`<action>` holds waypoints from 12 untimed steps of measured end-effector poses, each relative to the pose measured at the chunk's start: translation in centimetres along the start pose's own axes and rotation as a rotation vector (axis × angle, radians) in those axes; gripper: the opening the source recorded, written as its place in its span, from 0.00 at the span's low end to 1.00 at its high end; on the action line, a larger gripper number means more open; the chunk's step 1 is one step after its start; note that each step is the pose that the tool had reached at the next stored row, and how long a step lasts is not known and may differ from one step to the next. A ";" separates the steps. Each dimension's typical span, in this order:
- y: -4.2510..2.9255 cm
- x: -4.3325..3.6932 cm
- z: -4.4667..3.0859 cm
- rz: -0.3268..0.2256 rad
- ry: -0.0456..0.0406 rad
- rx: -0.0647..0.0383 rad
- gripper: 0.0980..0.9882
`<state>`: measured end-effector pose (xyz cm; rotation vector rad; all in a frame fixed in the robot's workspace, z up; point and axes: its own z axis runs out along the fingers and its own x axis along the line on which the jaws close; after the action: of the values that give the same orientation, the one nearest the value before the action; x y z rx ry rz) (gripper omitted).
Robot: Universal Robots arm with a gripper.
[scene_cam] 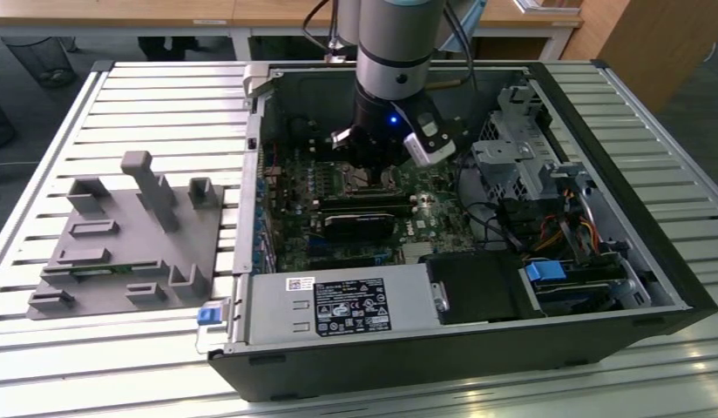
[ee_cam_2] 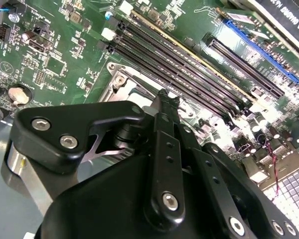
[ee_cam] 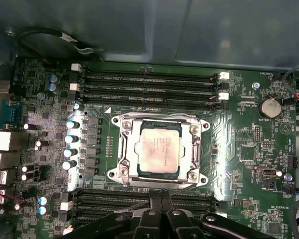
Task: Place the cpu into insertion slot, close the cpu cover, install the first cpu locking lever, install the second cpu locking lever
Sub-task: 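Install the second cpu locking lever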
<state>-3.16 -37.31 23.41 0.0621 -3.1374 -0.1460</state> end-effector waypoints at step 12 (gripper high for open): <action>-0.11 0.57 0.76 0.000 0.0047 -0.002 0.01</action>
<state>-3.72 -37.37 22.65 0.0617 -3.1325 -0.1485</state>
